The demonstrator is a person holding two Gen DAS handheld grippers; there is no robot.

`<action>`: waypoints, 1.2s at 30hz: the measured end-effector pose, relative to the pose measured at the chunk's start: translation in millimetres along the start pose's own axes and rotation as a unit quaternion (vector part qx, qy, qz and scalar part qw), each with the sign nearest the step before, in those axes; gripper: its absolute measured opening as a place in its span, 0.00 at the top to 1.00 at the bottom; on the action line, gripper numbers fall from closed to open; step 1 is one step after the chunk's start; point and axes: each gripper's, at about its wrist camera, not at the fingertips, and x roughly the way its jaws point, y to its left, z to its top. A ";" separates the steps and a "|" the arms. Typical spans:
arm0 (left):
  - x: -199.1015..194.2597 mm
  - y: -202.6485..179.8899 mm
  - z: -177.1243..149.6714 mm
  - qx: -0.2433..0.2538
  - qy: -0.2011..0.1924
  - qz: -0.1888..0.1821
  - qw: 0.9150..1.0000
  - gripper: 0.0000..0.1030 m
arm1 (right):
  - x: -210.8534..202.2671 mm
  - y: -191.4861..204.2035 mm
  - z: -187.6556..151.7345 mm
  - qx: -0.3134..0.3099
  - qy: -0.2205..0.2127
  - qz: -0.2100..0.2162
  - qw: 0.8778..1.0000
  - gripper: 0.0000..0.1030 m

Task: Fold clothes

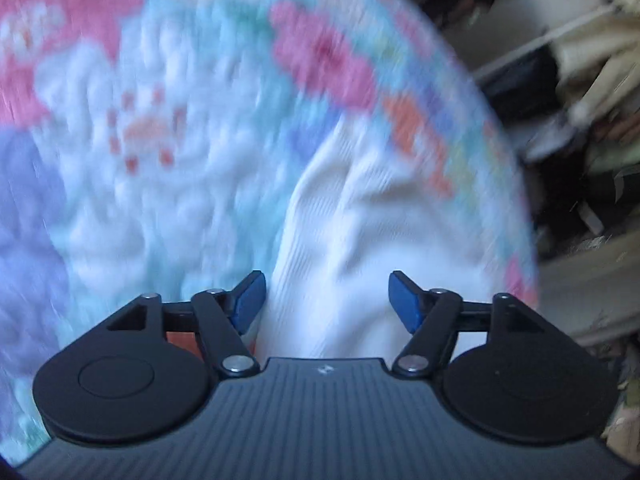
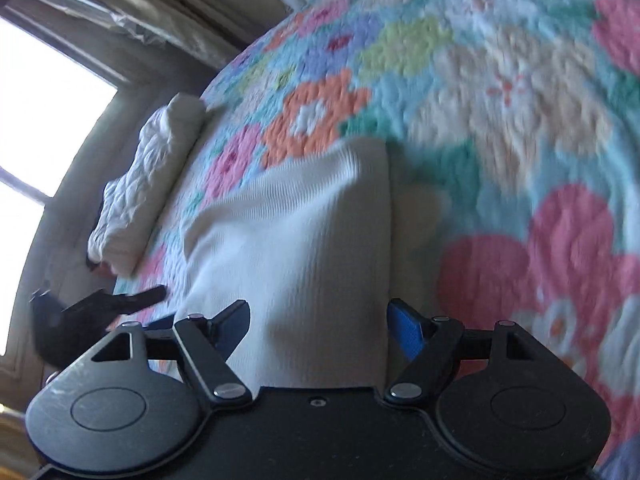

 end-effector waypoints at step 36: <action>22.4 -96.7 -46.0 0.240 -0.032 0.202 0.949 0.46 | -20.4 66.4 -57.7 -0.276 -0.042 -0.175 0.944 0.36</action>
